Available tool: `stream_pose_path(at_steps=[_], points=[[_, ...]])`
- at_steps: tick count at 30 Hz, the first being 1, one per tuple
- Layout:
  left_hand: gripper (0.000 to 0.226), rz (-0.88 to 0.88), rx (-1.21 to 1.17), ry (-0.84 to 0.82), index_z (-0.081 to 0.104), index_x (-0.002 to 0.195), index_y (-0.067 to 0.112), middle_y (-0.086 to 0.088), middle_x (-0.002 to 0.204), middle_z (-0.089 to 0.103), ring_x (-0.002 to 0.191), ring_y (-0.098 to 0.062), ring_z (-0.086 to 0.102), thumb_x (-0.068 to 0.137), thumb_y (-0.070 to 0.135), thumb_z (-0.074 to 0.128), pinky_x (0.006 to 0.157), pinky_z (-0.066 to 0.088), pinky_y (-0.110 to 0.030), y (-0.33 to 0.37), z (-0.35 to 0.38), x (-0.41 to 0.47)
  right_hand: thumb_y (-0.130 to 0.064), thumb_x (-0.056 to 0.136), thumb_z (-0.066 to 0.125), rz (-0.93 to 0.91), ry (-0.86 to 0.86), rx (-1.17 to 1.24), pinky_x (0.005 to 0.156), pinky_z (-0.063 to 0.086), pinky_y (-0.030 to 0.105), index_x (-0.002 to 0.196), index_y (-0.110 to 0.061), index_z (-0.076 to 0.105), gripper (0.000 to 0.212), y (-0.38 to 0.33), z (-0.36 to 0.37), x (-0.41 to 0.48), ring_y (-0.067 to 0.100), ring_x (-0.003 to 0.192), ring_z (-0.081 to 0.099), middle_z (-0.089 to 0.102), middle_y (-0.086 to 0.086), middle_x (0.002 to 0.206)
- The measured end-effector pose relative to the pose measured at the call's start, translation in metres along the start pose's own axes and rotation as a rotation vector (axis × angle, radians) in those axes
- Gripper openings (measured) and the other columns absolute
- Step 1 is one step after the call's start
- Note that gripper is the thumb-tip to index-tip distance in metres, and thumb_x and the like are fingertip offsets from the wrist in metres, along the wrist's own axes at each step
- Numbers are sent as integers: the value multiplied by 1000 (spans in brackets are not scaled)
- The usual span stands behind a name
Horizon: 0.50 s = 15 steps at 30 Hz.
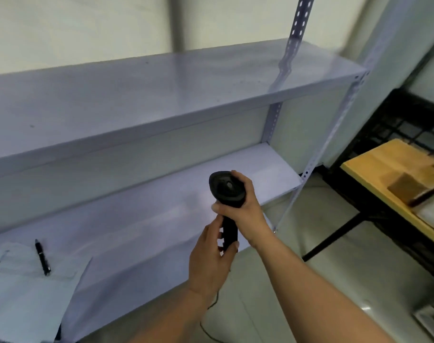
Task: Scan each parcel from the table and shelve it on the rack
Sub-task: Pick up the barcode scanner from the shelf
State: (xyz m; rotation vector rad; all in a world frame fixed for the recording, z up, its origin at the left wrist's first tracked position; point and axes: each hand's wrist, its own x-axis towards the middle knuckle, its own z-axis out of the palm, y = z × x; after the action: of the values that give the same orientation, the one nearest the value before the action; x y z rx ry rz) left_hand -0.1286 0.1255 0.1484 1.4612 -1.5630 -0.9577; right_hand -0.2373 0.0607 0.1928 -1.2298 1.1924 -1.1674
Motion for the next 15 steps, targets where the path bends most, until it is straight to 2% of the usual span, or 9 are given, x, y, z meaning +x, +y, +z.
stream_pose_path(at_steps=[3, 5, 7, 10, 13, 15], points=[[57, 92, 14, -36, 37, 142, 34, 37, 117, 40, 111, -4, 54, 93, 21, 63, 83, 52, -21, 13, 10, 7, -2, 68, 84, -96, 83, 13, 87, 54, 23, 124, -37, 47, 76, -15, -10, -3, 3, 110, 58, 54, -15, 121], [61, 157, 13, -86, 28, 143, 43, 38, 120, 38, 115, -1, 51, 95, 22, 60, 89, 50, -23, 27, 18, 12, 1, 69, 84, -157, 149, 8, 88, 51, 18, 127, -32, 46, 77, -29, -25, -8, -9, 104, 57, 52, -18, 120], [64, 214, 40, -157, 15, 134, 55, 30, 126, 41, 118, -2, 48, 97, 23, 56, 95, 48, -25, 40, 25, 18, 5, 71, 82, -220, 205, -20, 89, 49, 14, 128, -30, 45, 77, -42, -43, -12, -13, 104, 55, 50, -19, 122], [64, 328, 185, -275, 5, 132, 54, 15, 141, 41, 129, -7, 42, 99, 26, 52, 103, 40, -23, 59, 39, 31, 7, 70, 81, -294, 290, -92, 86, 47, 9, 125, -33, 46, 76, -57, -78, -17, -14, 104, 54, 51, -20, 121], [72, 489, 315, -323, -3, 136, 51, 18, 155, 22, 142, -6, 27, 99, 27, 53, 108, 29, -16, 76, 60, 43, 7, 70, 81, -350, 367, -127, 91, 47, 14, 125, -34, 46, 77, -65, -122, -23, -5, 111, 55, 53, -16, 124], [73, 531, 333, -325, -3, 138, 51, 18, 158, 15, 144, -4, 21, 98, 30, 54, 111, 29, -20, 89, 77, 49, 7, 71, 81, -383, 398, -152, 96, 49, 20, 124, -39, 45, 79, -72, -154, -29, 1, 116, 55, 52, -16, 125]])
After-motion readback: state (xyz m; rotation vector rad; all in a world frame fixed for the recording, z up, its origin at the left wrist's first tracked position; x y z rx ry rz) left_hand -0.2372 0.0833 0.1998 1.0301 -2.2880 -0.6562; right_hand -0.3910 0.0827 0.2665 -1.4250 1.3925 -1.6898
